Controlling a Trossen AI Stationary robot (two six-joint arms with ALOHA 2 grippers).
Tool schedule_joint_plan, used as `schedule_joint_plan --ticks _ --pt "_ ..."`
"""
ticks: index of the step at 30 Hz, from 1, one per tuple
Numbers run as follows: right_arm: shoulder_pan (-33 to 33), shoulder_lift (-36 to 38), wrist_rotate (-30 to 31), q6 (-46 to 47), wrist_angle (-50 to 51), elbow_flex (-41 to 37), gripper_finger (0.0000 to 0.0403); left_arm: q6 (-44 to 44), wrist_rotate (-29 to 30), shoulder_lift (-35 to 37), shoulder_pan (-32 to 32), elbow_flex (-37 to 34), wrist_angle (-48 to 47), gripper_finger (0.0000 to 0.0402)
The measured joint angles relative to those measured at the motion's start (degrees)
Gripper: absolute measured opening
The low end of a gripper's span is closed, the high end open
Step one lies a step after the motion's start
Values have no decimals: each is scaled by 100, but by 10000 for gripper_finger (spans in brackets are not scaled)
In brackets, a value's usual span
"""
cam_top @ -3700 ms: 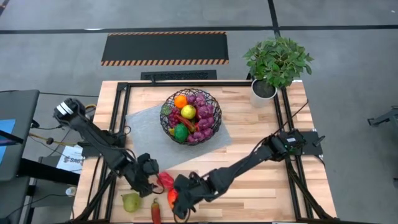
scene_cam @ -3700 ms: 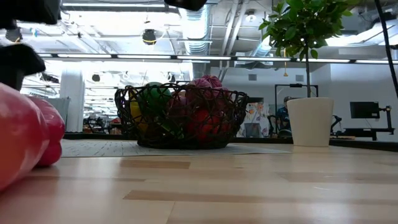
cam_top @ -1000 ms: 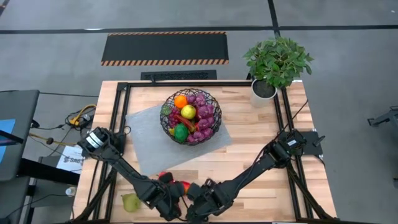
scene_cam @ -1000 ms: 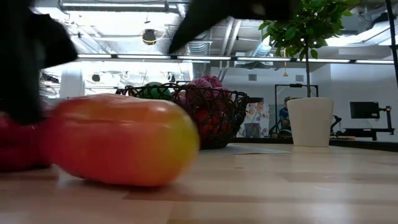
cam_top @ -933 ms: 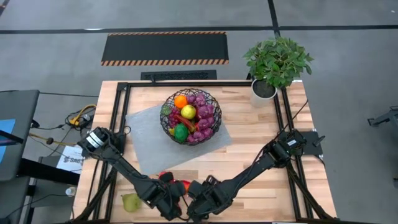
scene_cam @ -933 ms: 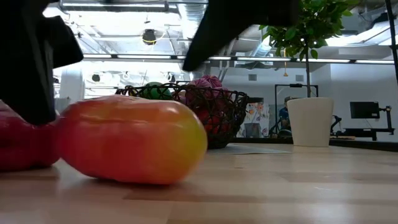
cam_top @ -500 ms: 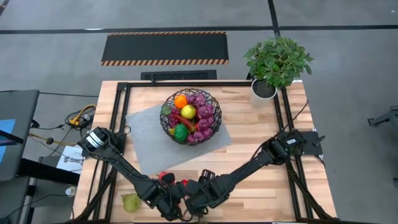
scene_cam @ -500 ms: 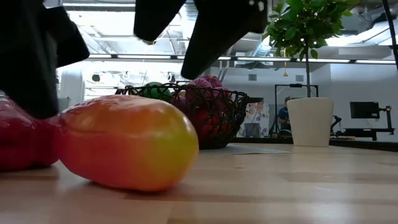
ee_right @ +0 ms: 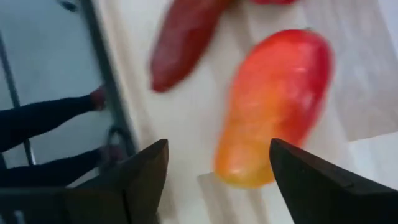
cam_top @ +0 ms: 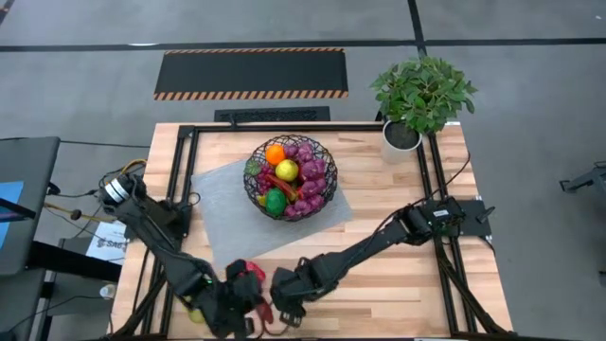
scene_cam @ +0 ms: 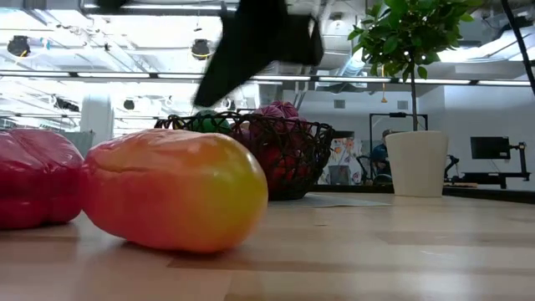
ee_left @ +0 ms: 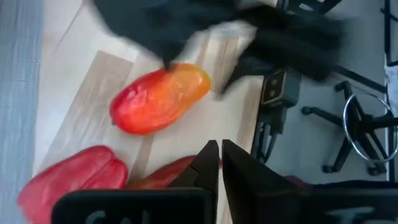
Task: Build produce basket
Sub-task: Put the red mango into the wired basket
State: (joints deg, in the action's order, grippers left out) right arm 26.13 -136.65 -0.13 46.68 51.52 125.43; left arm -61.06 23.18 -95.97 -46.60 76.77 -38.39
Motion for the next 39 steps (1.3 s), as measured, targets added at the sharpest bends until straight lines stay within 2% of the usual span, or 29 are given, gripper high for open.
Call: schedule_joint_plan --ticks 4,9,14,18,25,39 --pt "-197 -44 -2 175 60 -14 343 -142 -19 215 -115 -4 -493 41" --pt "-311 -30 -8 294 79 47 385 -366 -271 456 -270 0 -904 133" --pt "-298 -23 164 327 228 87 399 -489 -535 612 -508 0 -1089 231" --pt "-226 -66 564 299 483 88 397 -740 -744 645 -683 0 -1441 276" --pt "-217 -130 649 281 147 61 396 -1150 -772 643 -909 -1 -2001 290" --pt "-209 -152 733 427 -32 -490 393 -1396 -589 643 -1088 0 -2107 291"
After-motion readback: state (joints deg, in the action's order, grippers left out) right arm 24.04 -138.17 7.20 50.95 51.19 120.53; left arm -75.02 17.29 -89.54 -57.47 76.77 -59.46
